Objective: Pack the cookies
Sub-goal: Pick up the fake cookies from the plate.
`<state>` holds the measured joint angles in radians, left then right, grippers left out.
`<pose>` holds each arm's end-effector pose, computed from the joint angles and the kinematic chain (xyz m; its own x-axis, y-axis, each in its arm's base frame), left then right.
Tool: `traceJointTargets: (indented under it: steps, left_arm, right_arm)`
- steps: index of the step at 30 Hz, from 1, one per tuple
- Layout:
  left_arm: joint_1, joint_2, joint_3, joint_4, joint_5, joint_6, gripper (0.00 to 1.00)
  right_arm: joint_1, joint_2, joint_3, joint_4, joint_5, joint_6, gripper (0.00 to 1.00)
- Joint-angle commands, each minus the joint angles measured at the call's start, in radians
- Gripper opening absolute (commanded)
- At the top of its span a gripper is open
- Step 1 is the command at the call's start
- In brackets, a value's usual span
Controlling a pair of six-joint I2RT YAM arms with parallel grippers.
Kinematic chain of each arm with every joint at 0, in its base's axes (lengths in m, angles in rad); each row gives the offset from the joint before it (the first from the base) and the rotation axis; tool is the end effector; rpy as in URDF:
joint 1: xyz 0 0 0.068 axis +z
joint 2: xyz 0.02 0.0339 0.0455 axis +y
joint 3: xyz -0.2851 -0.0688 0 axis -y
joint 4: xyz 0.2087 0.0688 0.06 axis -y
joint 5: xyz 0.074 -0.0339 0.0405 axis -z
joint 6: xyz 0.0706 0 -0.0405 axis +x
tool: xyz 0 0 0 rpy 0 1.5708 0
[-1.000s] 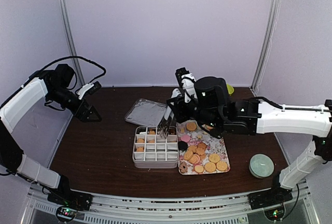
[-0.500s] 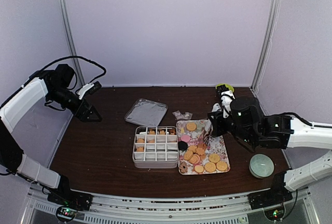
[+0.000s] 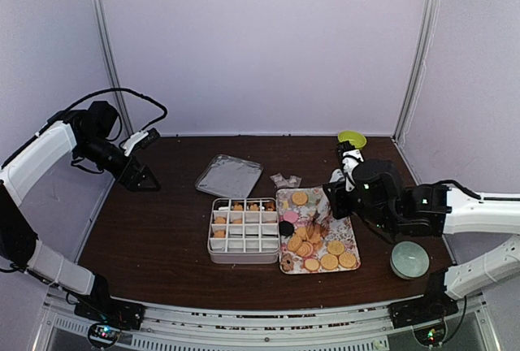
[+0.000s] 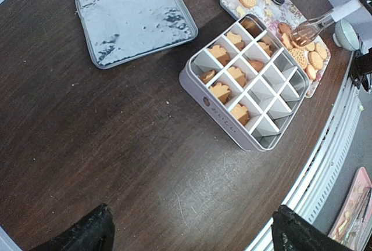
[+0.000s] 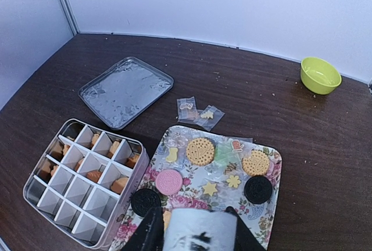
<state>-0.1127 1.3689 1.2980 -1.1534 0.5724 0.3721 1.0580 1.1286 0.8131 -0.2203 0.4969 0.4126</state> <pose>0.2148 -0.0628 0.3125 -0.7698 0.3947 -0.5016 0.5981 0.7204 -0.3511 0.1432 0.1857 0.2940 -0.4560 -0.0914 -0.8853 -0.4171 0.9007 0.1219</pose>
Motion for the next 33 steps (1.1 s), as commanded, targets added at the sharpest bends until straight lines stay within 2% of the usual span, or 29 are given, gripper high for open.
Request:
traceJointTargets:
  steps: [1,6,19,23,28,33]
  left_arm:
    - [0.008,0.002,0.011,-0.002,0.013,-0.005,0.97]
    - [0.008,-0.001,0.011,-0.002,0.011,-0.007,0.97]
    - [0.008,-0.007,0.008,-0.002,0.008,-0.005,0.97]
    - [0.007,-0.005,0.009,-0.002,0.01,-0.006,0.97]
    - [0.007,-0.007,0.007,-0.002,0.008,-0.006,0.97]
    - [0.008,-0.007,0.008,-0.002,0.006,-0.004,0.97]
  right_arm:
    - [-0.004,0.023,-0.004,0.048,0.006,0.015,0.35]
    - [-0.007,0.043,-0.004,0.055,0.009,0.014,0.38]
    - [-0.016,0.03,-0.002,0.024,0.035,-0.001,0.39]
    - [-0.022,0.019,-0.006,0.018,0.021,-0.005,0.37]
    - [-0.021,0.023,-0.015,0.008,0.0,0.013,0.27]
    - [-0.022,0.0,0.008,-0.004,0.004,-0.002,0.24]
